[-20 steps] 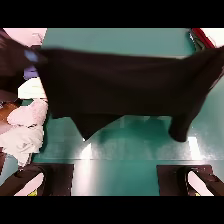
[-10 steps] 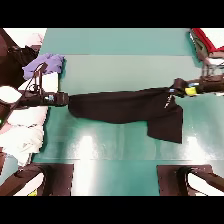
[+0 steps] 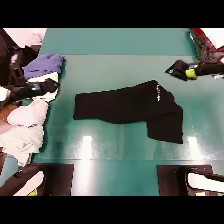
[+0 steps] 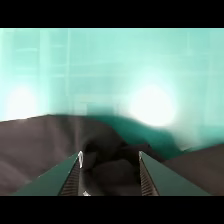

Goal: Fold the shirts.

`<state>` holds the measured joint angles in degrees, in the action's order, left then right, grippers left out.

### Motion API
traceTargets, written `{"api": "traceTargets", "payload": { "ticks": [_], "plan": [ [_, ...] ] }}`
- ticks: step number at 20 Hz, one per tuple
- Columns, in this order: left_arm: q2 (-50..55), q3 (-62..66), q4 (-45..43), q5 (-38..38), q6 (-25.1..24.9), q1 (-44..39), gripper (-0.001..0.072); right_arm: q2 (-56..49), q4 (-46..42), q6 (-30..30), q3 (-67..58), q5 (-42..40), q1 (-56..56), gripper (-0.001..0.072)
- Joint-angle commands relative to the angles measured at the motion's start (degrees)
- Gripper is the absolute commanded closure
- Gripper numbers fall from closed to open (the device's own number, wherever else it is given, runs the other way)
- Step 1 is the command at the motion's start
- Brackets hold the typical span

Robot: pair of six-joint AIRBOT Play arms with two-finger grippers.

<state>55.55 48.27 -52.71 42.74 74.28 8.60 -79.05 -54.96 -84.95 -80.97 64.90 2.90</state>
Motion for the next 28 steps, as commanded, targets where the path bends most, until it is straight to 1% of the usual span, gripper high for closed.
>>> {"api": "traceTargets", "payload": {
  "ticks": [1,2,4,7,10,12,15,19,21,22,23,25,28],
  "plan": [
    [0.04,-0.15,-0.04,15.39,-5.99,5.97,0.0276,2.01,-0.24,0.24,-4.09,6.38,-3.78,0.0292],
    [0.04,-2.05,0.44,18.23,-7.82,5.95,0.0275,2.97,-0.26,0.81,-4.09,7.08,-4.42,0.0293],
    [0.04,-8.09,3.93,19.21,-10.51,5.95,0.0275,4.94,-0.15,1.27,-3.41,7.69,-5.11,0.0293],
    [0.07,-17.35,12.11,12.92,-14.58,5.95,0.0275,8.37,-0.15,1.49,0.83,6.6,-5.14,0.0295],
    [1.31,-19.32,17.29,10.16,-17.86,5.84,0.0275,11.3,-0.15,1.49,6.69,5.55,-5.14,0.0302],
    [3.96,-19.26,18.03,9.53,-18.82,4.61,0.0275,13.14,-0.13,1.46,10.56,5.2,-5.14,0.0302],
    [9.86,-17.68,18.08,8.04,-19.23,-0.39,0.0275,15.52,-0.09,1.46,15.04,4.5,-5.14,0.0302],
    [14.91,-13.44,18.32,7.61,-19.19,-5.29,0.0276,18.05,-0.24,1.46,16.44,4.28,-5.16,0.0303],
    [14.99,-11.72,18.34,7.67,-17.68,-5.38,0.0283,19.63,-0.63,1.46,16.44,3.67,-5.16,0.0303],
    [14.97,-10.6,18.36,8.02,-16.98,-5.22,0.0491,20.39,-1.31,1.46,16.44,3.5,-5.16,0.0303],
    [14.97,-9.22,18.16,8.9,-17.33,-5.22,0.0676,21.03,-2.45,1.46,16.44,3.61,-5.16,0.0303],
    [14.97,-4.94,17.97,13.49,-17.18,-5.22,0.0685,22.23,-6.69,1.46,16.44,5.95,-5.88,0.0303],
    [14.95,6.08,16.94,24.17,-17.18,-5.22,0.0685,22.49,-9.88,1.49,16.94,13.11,-11.54,0.0303]
  ]
}}
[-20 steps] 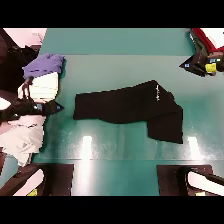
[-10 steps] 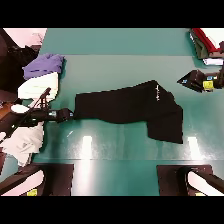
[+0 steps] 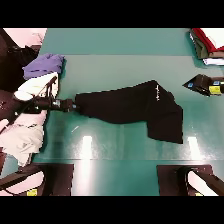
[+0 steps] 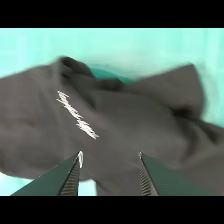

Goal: Fold the shirts.

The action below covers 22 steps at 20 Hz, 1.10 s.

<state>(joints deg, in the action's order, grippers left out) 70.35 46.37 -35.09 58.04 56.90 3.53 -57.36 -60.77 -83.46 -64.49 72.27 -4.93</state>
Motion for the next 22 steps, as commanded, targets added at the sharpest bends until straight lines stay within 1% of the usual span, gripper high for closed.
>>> {"api": "traceTargets", "payload": {
  "ticks": [1,2,4,7,10,13,15,19,22],
  "plan": [
    [0.15,11.82,-0.68,11.82,0.2,-0.15,0.0685,0.79,-4.83,0.15,1.42,7.74,-6.54,0.0303],
    [0.15,15.56,-0.66,14.25,0.22,-0.15,0.0685,0.79,-5.07,0.66,3.08,8.63,-9.44,0.0303],
    [0.15,21.11,-0.61,16.39,0.33,-0.15,0.0685,0.79,-4.83,1.7,8.15,8.61,-15.76,0.0303],
    [0.15,24.44,-0.57,15.65,1.86,-0.15,0.0684,0.74,-4.74,5.01,15.32,5.92,-22.34,0.0303],
    [0.2,24.46,-0.66,14.99,3.17,-0.22,0.0684,-1.53,-3.17,7.67,19.23,3.8,-24.33,0.0302],
    [0.2,24.46,-0.68,15.32,3.17,-0.22,0.0684,-8.63,1.7,11.08,18.36,2.82,-24.13,0.0303],
    [0.2,24.46,-0.68,15.41,3.19,-0.22,0.0684,-13.46,3.87,11.82,16.52,0.61,-24.13,0.0303],
    [0.2,24.46,-0.68,15.26,3.17,-0.22,0.0684,-22.67,4.28,12.37,11.67,-0.13,-22.95,0.0304],
    [0.2,24.46,-0.68,14.73,3.15,-0.22,0.0684,-27.74,4.33,13.11,7.78,-0.09,-18.93,0.0303]
  ]
}}
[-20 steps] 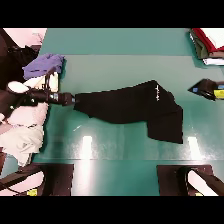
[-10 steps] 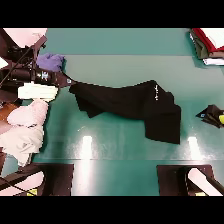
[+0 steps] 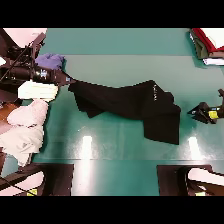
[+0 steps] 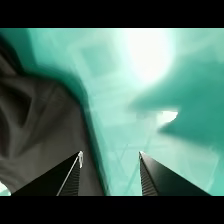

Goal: Fold the shirts.

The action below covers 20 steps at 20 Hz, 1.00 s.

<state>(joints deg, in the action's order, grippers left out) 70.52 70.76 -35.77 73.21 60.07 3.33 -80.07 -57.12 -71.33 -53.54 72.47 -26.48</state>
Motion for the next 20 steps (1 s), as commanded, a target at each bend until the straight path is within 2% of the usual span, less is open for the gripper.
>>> {"api": "traceTargets", "payload": {
  "ticks": [1,9,12,16,20],
  "plan": [
    [0.02,0.07,0.0,-0.46,-0.02,-0.02,0.0684,-6.32,0.66,0.98,-4.55,-0.28,4.42,0.0303],
    [0.02,0.07,0.0,-0.39,0.0,-0.02,0.0684,-11.26,2.67,0.92,-10.86,2.23,12.04,0.0307],
    [0.02,0.07,0.0,0.13,0.5,-0.02,0.0684,-11.19,2.58,0.98,-10.88,2.75,12.81,0.0682],
    [-0.11,1.57,0.2,0.37,6.67,0.0,0.0685,-5.31,3.69,0.92,-11.32,2.45,12.22,0.0695],
    [-3.1,14.99,0.24,-2.19,9.16,0.0,0.0686,7.3,4.24,-0.39,-22.36,1.68,12.13,0.0695]
  ]
}}
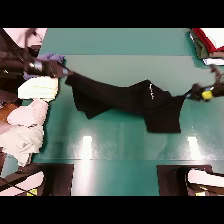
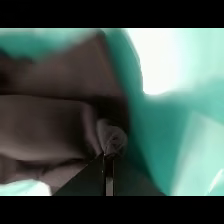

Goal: Fold the shirts.

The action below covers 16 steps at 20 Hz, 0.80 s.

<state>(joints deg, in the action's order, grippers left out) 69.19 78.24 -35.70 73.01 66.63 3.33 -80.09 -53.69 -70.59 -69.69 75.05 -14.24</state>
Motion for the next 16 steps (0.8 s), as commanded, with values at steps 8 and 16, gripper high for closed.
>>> {"api": "traceTargets", "payload": {
  "ticks": [8,16],
  "plan": [
    [-13.92,37.38,0.15,-12.11,2.45,0.0,0.0685,27.78,1.2,-4.44,-33.66,-19.82,-0.09,0.0696],
    [-26.08,40.19,0.17,-19.12,5.9,0.0,0.0685,34.53,-8.7,-8.48,-49.2,-15.98,-0.11,0.0697]
  ]
}}
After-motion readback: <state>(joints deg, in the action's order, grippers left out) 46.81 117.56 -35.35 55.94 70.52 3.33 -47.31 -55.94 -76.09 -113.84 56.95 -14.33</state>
